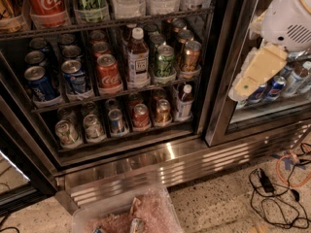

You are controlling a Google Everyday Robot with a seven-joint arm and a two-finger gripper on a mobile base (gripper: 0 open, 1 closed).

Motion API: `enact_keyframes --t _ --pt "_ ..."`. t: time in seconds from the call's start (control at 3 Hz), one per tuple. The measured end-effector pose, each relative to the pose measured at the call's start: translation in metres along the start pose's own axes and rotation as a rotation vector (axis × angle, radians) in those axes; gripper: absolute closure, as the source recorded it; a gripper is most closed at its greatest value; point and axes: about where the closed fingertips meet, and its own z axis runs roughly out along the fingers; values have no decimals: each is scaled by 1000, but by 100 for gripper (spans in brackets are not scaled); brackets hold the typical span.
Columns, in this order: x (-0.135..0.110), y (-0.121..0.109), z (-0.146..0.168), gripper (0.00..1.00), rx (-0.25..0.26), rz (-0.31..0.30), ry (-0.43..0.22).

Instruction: Pick green can from top shelf of fridge

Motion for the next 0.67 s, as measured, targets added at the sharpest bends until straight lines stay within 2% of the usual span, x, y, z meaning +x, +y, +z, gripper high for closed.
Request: enact_keyframes --t 0.33,0.67 --pt "-19 -7 5 0 0 39 -87" --pt "-45 -5 7 0 0 67 -167"
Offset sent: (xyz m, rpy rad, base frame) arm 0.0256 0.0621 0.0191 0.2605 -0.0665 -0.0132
